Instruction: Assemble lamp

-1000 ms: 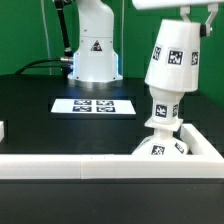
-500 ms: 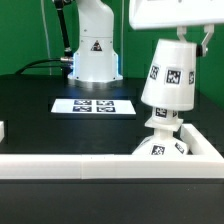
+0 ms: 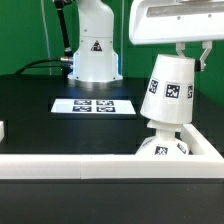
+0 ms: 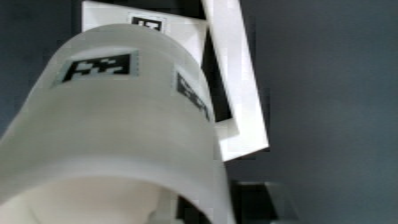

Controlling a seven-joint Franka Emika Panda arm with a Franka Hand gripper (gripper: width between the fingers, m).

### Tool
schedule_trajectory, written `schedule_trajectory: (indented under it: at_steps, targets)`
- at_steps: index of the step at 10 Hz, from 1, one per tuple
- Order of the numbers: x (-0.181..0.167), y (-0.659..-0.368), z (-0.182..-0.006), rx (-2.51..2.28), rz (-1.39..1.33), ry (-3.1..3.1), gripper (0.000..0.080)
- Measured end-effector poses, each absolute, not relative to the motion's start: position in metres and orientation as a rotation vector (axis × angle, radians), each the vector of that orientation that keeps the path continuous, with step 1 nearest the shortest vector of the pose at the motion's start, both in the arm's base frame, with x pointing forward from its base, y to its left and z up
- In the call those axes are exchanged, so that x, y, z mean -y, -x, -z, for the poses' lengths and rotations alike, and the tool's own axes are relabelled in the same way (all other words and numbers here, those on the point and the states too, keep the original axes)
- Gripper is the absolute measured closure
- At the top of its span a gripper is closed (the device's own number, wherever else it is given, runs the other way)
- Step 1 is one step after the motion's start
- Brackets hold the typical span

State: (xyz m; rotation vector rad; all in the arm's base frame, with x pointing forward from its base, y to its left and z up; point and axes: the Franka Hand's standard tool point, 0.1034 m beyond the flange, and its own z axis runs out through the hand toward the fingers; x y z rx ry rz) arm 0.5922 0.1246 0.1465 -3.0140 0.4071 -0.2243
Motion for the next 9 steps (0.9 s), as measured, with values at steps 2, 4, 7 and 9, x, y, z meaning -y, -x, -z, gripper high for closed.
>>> schedule_trajectory:
  at_steps: [2,4,7,9]
  targets:
    - [-0.123,-0.592,-0.147,-0.397,0.260,3.008,0.0755]
    - [-0.119,-0.592,-0.149,-0.391,0.245,3.013,0.0566]
    - [-0.115,-0.586,-0.162,-0.430,0.133,3.025,0.0161]
    - [-0.119,-0.575,-0.175,-0.542,0.057,3.029,0.0112]
